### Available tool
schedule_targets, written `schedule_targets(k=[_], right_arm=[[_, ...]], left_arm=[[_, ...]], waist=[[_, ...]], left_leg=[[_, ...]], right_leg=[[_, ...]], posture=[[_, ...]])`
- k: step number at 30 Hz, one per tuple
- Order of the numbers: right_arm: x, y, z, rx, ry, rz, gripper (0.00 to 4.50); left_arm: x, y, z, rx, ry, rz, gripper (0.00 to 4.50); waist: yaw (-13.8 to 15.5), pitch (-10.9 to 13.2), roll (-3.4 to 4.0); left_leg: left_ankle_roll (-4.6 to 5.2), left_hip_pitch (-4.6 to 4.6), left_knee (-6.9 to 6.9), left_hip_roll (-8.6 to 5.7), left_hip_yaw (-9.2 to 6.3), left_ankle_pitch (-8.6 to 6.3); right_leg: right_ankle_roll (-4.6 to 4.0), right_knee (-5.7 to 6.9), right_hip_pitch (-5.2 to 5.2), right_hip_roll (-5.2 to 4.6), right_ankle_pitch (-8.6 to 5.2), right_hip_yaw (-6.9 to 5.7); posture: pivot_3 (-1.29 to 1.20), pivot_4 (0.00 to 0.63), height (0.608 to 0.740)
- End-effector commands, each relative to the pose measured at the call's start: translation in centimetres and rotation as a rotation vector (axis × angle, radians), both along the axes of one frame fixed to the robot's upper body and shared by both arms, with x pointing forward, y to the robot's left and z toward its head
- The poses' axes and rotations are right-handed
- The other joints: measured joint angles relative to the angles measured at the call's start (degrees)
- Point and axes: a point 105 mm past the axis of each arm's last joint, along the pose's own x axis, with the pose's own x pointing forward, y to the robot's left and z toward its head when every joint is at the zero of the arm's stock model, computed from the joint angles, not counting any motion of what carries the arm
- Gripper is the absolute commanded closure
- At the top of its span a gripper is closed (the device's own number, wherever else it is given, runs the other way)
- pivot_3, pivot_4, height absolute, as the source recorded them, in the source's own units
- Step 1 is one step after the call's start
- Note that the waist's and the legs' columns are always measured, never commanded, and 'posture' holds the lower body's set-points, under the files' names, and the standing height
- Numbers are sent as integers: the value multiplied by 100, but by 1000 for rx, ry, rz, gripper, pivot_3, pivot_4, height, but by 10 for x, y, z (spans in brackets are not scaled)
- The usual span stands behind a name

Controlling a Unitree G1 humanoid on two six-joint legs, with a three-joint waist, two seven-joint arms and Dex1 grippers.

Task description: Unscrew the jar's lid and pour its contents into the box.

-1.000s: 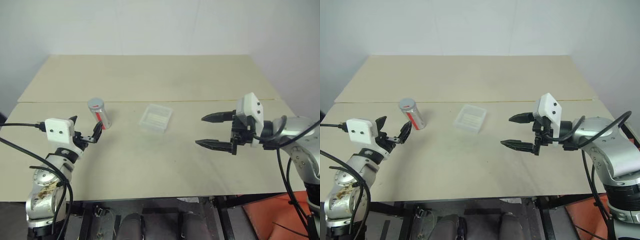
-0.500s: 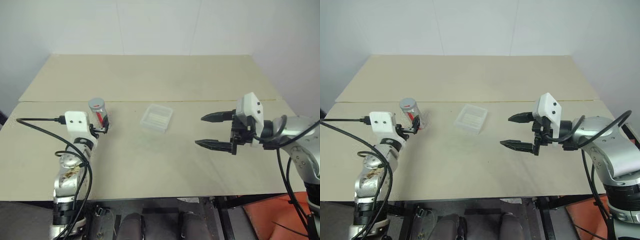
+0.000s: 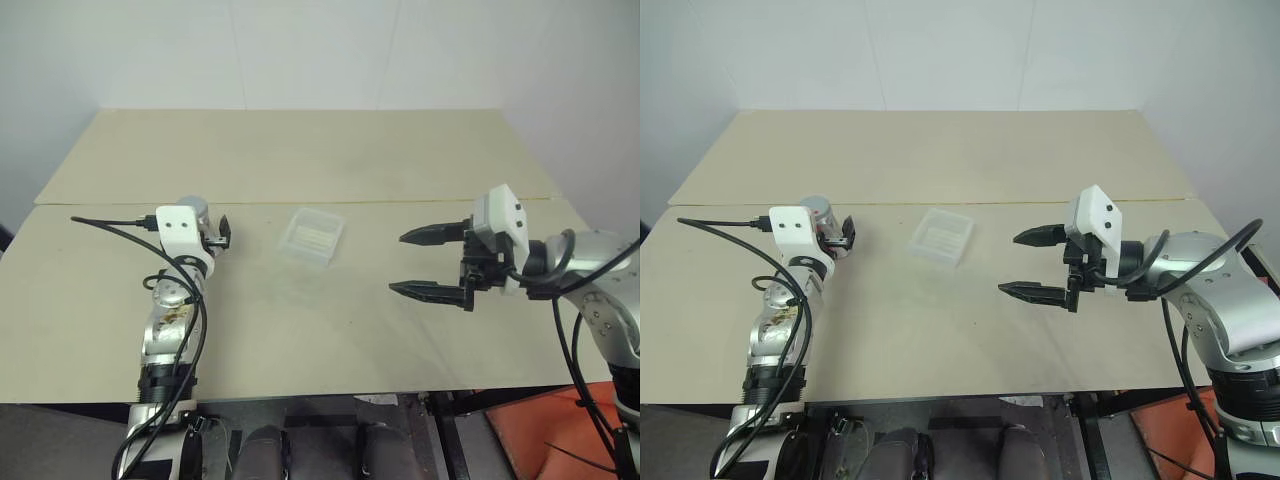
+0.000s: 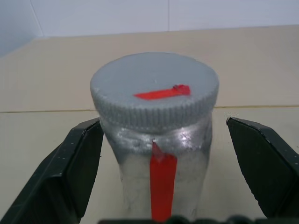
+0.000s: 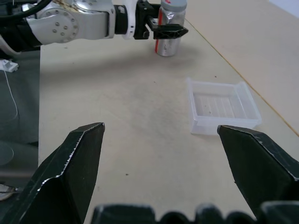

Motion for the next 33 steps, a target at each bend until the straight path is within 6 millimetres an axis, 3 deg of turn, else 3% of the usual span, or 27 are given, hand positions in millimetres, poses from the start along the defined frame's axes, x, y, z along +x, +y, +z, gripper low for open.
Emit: schedule_targets(k=[1,14,22,29,33], right_arm=[[-5,1,15,19,-66,18,27],[-9,1,15,16,-65,27,27],[-12,1,15,17,-69,32,0],[-16,4,13,17,-69,48,0],[-19,8,12,26,-61,64,0]], left_arm=[[6,0,15,22,-62,28,0],[7,-5,8,-14,-55,48,0],[9,-11,7,-30,-55,34,2485],[11,-8,13,-12,-66,2,2552],[3,-19,31,43,-88,-220,2552]], waist=[[0,0,0],[0,1,-1],[1,1,-1],[1,1,-1],[-29,1,-1]], left_leg=[[0,0,0,0,0,0],[-1,-1,1,0,-1,0],[-1,-2,1,0,-1,0],[-1,-2,3,1,-3,1],[-2,-7,2,1,-2,1]], right_leg=[[0,0,0,0,0,0],[1,1,-1,0,1,-1],[2,1,0,0,1,-2],[1,2,1,0,1,-4],[2,2,-6,0,1,-4]], posture=[[0,150,740],[0,150,740],[0,150,740],[0,150,740],[0,150,740]])
